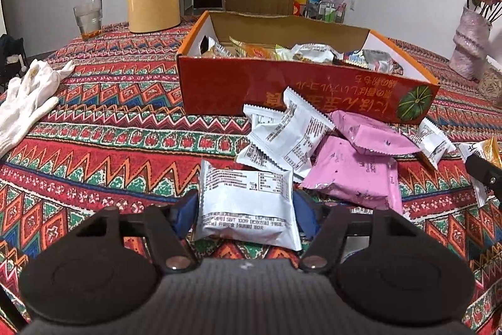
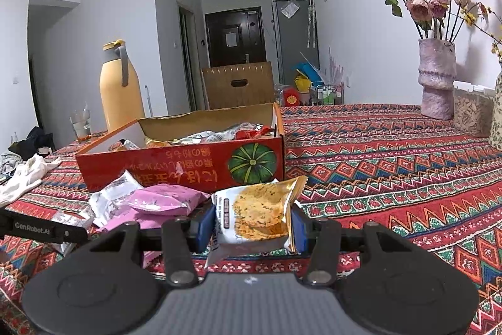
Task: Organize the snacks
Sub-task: 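Grasp a white printed sachet with the left tool while the right tool holds the crisp pack, then carry the sachet and crisp pack over the box and release both inside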
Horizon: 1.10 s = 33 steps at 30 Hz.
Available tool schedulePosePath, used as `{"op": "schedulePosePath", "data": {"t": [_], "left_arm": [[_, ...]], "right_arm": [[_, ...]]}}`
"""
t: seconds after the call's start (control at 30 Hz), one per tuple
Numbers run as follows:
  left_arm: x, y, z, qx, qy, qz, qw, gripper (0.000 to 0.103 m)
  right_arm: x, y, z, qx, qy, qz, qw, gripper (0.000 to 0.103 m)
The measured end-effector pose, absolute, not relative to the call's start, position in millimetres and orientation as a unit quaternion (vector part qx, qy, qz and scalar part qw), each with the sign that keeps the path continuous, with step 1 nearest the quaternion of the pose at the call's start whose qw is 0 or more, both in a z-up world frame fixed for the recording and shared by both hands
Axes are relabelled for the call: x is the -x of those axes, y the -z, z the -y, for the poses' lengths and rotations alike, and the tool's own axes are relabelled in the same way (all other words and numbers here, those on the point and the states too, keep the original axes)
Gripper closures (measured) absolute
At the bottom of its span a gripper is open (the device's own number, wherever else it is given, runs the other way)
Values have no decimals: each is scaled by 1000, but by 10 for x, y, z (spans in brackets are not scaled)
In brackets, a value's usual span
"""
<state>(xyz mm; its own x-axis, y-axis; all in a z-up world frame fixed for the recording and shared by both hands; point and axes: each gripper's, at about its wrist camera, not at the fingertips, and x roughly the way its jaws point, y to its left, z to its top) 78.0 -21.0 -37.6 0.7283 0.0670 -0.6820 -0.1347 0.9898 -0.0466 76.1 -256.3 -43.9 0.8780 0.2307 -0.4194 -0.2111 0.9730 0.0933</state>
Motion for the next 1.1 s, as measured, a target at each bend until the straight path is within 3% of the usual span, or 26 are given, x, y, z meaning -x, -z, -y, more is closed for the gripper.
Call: {"op": "schedulePosePath", "data": {"t": [1.1], "left_arm": [[-1137, -502, 166, 48, -38, -245, 968, 37]], "right_arm": [[-1354, -253, 1958, 16, -142, -158, 977, 54]]}}
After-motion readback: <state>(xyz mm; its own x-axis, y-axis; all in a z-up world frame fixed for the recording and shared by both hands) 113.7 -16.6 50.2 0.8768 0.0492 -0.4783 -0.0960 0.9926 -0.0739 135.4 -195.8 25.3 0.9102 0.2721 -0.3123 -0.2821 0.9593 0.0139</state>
